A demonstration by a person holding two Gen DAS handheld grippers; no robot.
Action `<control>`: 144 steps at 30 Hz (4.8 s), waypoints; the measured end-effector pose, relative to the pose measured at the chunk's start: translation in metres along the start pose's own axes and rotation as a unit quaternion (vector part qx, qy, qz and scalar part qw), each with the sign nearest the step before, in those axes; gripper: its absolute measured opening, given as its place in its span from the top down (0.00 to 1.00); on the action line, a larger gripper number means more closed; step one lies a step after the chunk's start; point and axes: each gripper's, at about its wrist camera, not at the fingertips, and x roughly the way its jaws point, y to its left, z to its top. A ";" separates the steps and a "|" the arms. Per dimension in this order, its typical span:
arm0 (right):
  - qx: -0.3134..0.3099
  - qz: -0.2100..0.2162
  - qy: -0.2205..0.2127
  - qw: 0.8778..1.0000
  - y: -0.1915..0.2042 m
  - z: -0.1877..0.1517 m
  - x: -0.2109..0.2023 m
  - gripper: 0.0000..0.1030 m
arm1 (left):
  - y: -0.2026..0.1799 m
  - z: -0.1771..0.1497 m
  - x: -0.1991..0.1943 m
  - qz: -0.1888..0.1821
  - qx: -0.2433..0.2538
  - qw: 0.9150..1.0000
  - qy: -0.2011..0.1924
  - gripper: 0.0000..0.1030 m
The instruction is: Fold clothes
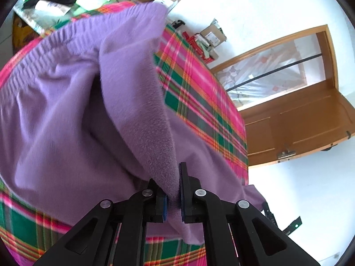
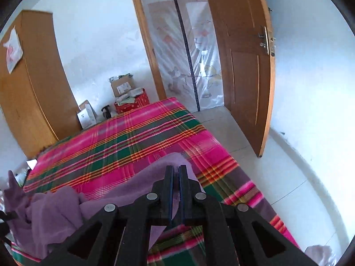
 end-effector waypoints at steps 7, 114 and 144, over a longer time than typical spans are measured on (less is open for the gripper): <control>-0.008 -0.013 0.006 1.000 0.013 0.027 0.030 0.95 | -0.013 0.032 -0.002 -0.003 -0.002 1.000 -0.026 0.94; -0.060 0.197 0.196 0.959 0.113 -0.076 0.049 0.71 | 0.037 -0.026 -0.026 0.060 0.078 0.995 0.016 0.56; -0.007 0.152 0.024 0.988 0.041 -0.013 -0.024 0.95 | -0.039 -0.108 0.059 0.109 0.296 0.945 0.082 0.56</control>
